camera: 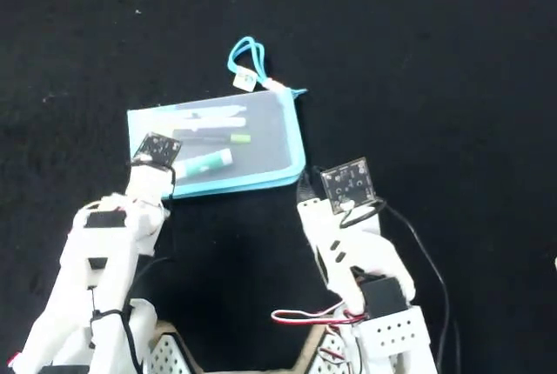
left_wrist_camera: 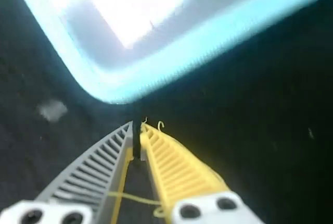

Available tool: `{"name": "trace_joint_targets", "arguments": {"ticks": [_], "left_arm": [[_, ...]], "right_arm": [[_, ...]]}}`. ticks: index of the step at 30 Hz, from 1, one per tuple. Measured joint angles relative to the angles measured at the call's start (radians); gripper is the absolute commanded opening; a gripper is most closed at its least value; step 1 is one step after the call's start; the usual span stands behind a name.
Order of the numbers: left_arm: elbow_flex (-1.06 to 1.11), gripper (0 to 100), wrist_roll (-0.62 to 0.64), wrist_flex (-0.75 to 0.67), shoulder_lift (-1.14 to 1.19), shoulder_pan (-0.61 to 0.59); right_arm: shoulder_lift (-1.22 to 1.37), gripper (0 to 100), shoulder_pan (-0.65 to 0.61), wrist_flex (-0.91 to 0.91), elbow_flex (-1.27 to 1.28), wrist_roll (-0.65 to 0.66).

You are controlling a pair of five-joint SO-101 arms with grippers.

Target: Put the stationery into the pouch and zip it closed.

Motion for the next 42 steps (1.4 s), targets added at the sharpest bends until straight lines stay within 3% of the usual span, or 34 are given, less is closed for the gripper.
{"name": "trace_joint_targets", "arguments": {"ticks": [8, 11, 17, 23, 33, 42], "left_arm": [[0.083, 3, 0.002, -0.427, -0.002, 0.000], [0.114, 3, 0.037, -0.574, 0.000, 0.055], [0.164, 3, 0.110, -0.638, 0.000, 0.212], [0.166, 3, 0.115, -0.522, -0.006, 0.201], [-0.008, 3, 0.120, -0.086, -0.006, -0.098], [-0.020, 3, 0.124, -0.015, -0.008, -0.138]], "right_arm": [[0.000, 5.6, 0.000, 0.000, 0.000, 0.000], [0.000, 5.6, 0.000, 0.000, 0.000, 0.000], [0.000, 5.6, 0.000, 0.000, 0.000, 0.000], [0.000, 5.6, 0.000, 0.000, 0.000, 0.000], [-0.005, 5.4, 0.000, 0.000, 0.000, 0.000], [-0.011, 5.4, 0.002, 0.000, 0.000, 0.000]]}}
